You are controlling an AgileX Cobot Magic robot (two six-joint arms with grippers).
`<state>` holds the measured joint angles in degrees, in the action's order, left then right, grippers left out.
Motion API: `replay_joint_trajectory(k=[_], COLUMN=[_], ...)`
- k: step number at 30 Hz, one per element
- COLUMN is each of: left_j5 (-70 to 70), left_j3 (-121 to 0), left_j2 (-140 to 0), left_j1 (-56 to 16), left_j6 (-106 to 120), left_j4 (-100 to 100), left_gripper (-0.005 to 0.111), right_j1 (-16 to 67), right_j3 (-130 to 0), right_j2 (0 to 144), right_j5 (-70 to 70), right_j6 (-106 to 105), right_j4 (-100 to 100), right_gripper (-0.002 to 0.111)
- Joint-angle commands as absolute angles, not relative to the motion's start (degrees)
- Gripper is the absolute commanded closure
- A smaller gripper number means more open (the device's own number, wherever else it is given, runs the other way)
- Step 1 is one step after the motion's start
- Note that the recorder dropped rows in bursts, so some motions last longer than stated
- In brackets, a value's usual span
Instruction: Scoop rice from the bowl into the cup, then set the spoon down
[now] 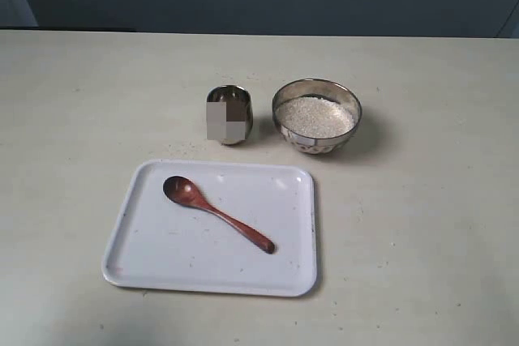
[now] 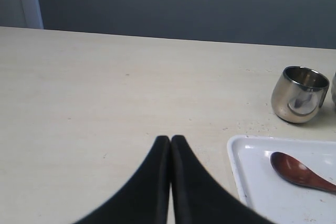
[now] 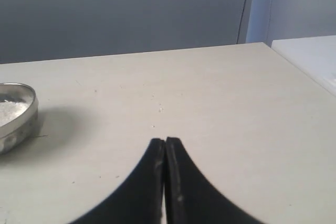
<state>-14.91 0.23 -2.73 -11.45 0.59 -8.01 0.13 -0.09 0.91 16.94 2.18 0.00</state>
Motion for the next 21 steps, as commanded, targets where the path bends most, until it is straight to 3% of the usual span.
replay_joint_trajectory(k=[1,21], left_j5=[-14.49,-14.49], left_j3=[0.00,0.00], left_j2=[-2.70,-2.70], left_j1=[-11.60,-11.60], left_j6=[0.54,0.54], left_j4=[-7.92,-7.92], left_gripper=[0.106,0.106], right_j1=[-0.22,-0.22], right_j3=[0.00,0.00], right_j2=[0.33,0.34], right_j5=[17.04,17.44], right_j6=[1.70,2.17], right_j4=[0.55,1.84], right_gripper=[0.108,0.108])
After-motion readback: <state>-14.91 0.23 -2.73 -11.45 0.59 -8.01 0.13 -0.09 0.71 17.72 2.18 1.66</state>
